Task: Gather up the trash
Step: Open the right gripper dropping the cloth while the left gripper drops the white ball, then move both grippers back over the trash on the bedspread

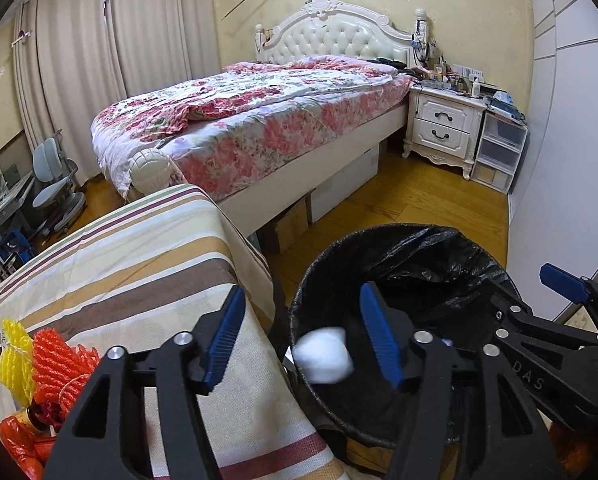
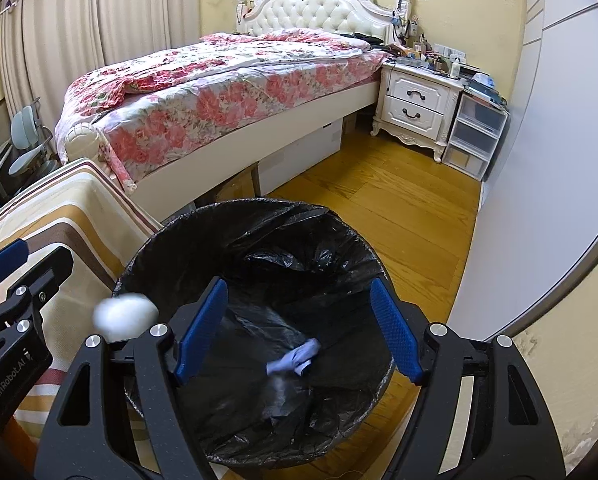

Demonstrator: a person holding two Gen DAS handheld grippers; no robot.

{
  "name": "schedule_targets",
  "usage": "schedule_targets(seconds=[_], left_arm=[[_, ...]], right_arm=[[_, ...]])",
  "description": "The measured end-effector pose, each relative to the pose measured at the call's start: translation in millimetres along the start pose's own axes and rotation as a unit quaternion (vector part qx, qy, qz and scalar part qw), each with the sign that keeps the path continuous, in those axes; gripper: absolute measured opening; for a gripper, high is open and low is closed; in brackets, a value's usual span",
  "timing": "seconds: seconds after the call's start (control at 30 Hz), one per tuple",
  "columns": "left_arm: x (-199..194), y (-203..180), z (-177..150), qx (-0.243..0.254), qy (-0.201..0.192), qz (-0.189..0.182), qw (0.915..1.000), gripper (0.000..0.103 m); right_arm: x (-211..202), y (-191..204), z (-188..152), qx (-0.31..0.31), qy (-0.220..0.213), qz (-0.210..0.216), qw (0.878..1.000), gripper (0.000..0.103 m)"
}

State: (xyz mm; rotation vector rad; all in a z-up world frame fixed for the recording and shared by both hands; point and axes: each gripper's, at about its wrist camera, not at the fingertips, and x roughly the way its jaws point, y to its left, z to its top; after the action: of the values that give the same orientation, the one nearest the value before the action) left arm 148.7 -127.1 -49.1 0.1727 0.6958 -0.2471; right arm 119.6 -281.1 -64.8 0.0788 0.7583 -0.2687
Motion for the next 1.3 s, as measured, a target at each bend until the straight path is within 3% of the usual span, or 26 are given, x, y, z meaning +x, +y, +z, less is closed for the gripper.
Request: schedule_targets(seconds=[0.1, 0.57, 0.93, 1.3], left_arm=[[-0.8, 0.3, 0.2, -0.001, -0.003, 0.001, 1.0, 0.071], [-20.0, 8.8, -7.7, -0.014, -0.003, 0.01, 0.9998, 0.074], [-63.6, 30.8, -45.7, -0.023, -0.001, 0.025, 0.9994, 0.074], [-112.0, 70.2, -86.8, -0.04, -0.002, 0.067, 0.997, 0.074]], right_arm=[[-0.6, -2.9, 0.5, 0.005, 0.0, -0.003, 1.0, 0.073], [-19.0, -4.3, -9.9, 0.015, 0.0, -0.003, 1.0, 0.073], [-59.1, 12.8, -51.1, 0.007, 0.01, 0.013, 1.0, 0.073], [-99.5, 42.7, -87.1, -0.02, 0.007, 0.037, 0.999, 0.073]])
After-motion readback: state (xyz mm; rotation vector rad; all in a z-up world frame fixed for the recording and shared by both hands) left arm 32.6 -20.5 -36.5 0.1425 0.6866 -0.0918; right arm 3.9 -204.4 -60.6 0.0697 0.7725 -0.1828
